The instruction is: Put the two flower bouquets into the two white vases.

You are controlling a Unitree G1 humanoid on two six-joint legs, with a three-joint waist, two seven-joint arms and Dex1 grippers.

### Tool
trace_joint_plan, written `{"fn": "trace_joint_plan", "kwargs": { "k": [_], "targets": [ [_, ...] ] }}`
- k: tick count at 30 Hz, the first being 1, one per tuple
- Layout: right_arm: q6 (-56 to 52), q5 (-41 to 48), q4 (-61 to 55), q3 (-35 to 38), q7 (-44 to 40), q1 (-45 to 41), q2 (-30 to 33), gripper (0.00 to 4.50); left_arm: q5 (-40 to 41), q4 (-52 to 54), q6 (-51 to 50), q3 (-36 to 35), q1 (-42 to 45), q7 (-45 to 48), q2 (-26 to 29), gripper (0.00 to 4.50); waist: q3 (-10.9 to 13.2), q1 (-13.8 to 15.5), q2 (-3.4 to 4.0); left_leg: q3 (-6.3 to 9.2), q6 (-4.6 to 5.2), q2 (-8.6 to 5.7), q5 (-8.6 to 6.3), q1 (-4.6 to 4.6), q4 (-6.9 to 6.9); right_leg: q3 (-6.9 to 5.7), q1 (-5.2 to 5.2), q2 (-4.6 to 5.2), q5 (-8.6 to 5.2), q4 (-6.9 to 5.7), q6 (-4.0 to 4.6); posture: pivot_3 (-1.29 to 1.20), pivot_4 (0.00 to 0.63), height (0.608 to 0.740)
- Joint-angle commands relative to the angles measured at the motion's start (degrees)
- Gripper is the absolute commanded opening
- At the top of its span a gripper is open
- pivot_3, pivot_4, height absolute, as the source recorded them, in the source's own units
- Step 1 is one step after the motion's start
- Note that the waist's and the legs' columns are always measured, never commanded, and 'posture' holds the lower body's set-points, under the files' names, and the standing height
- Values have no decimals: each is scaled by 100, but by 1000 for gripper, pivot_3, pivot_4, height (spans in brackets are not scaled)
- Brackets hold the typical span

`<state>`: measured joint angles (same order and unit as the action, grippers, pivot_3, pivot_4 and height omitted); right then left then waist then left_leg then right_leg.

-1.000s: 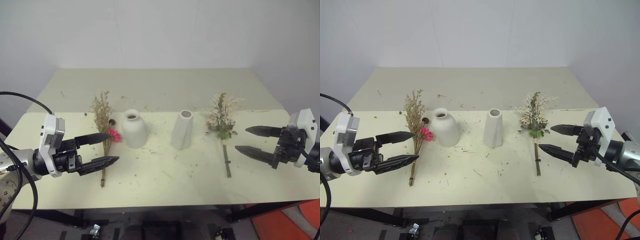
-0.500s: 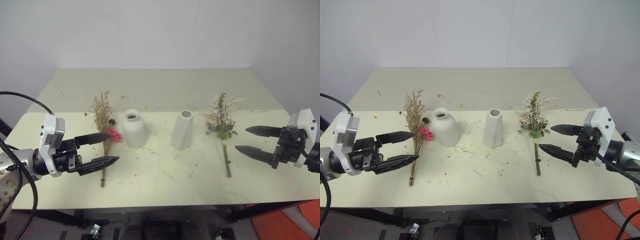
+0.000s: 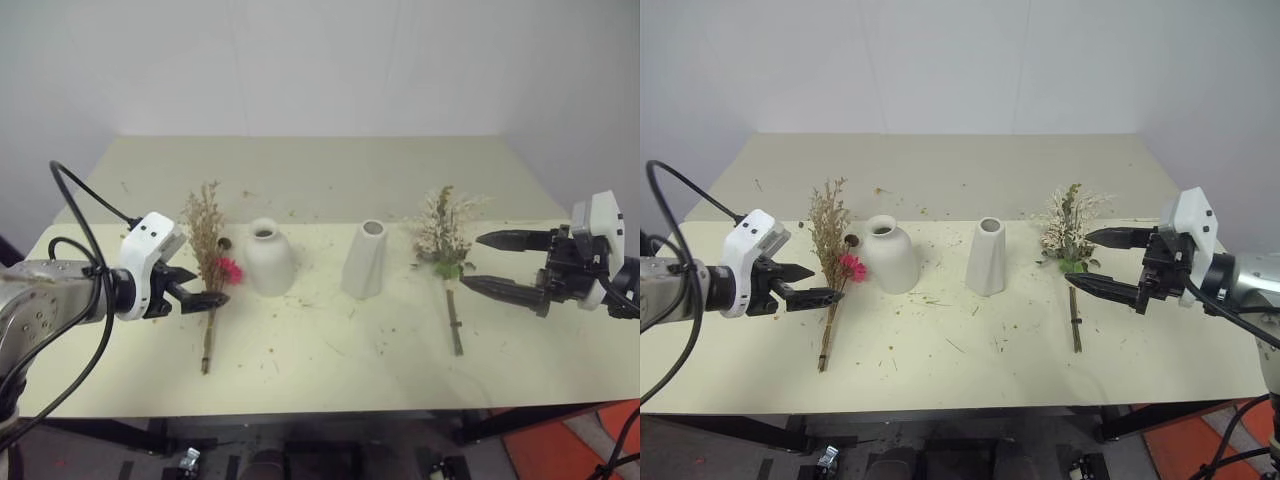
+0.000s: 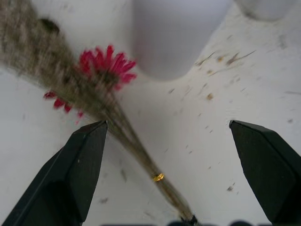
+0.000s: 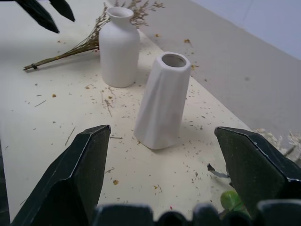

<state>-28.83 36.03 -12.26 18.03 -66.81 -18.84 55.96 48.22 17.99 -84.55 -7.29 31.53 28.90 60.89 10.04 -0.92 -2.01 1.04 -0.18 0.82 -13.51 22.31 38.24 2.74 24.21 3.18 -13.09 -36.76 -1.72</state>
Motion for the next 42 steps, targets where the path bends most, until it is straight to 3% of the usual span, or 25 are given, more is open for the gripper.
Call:
{"fn": "trace_joint_plan", "kwargs": {
  "k": [1,7,13,16,21,27,28,31,35,39,42],
  "targets": [
    [288,-38,113,-75,-202,-396,96,4212,-179,-369,-762,399,441,-392,-59,4500,1,-17,-2,0,0,-1,0,0,0,0,-1,-1,0,-1,0,0,150,740],
    [465,-152,363,-268,-344,-735,44,4212,-283,-907,-795,1065,747,-844,-135,4500,5,-12,-7,4,0,1,0,0,0,-1,2,0,1,-3,2,0,150,740],
    [581,-162,496,-351,-406,-845,-22,4212,-968,-1883,-666,1685,1230,-923,-913,4500,5,32,-8,5,-1,-7,1,1,1,-2,-2,5,2,-2,3,0,150,740],
    [623,-162,538,-377,-429,-884,-48,4233,-1346,-2455,-355,2126,1562,-761,-1314,3938,6,46,-9,9,-1,-11,1,2,3,-5,-5,7,3,-4,4,0,150,740],
    [618,-115,486,-336,-416,-868,-41,4233,-1811,-2927,-75,2395,1854,-526,-1688,2252,3,37,-3,8,-1,-13,1,-2,3,-4,-7,10,4,-7,6,0,150,740],
    [567,-44,360,-190,-388,-707,9,4233,-2104,-2844,-24,2315,1889,-304,-1610,328,3,29,-3,10,-1,-14,1,0,4,-4,-6,11,3,-9,4,0,150,740],
    [555,-35,346,-179,-379,-692,11,4233,-2159,-2839,13,2261,1904,-297,-1580,18,3,24,-3,10,-1,-14,1,0,4,-3,-6,12,3,-9,4,0,150,740],
    [474,39,306,-150,-367,-643,2,4233,-2337,-2851,93,1936,1973,-387,-1561,18,4,19,-5,11,-1,-14,1,1,4,-4,-4,12,3,-10,4,0,150,740],
    [323,154,232,-184,-317,-593,-70,4233,-2460,-2657,585,790,1972,-756,-1629,18,9,6,-14,15,-1,-10,1,6,4,-7,2,10,6,-11,7,0,150,740],
    [267,165,201,-344,-188,-740,-186,4233,-2514,-2478,2498,-470,1984,-1127,-2074,18,9,9,-14,16,-1,-11,1,7,4,-9,1,14,30,-10,45,0,150,740],
    [276,148,260,-494,-96,-1025,-341,4233,-1974,-2488,3030,-911,2285,-387,-2223,18,10,15,-16,15,-5,-12,3,8,7,-11,0,18,36,-7,45,0,150,740]
  ]
}}
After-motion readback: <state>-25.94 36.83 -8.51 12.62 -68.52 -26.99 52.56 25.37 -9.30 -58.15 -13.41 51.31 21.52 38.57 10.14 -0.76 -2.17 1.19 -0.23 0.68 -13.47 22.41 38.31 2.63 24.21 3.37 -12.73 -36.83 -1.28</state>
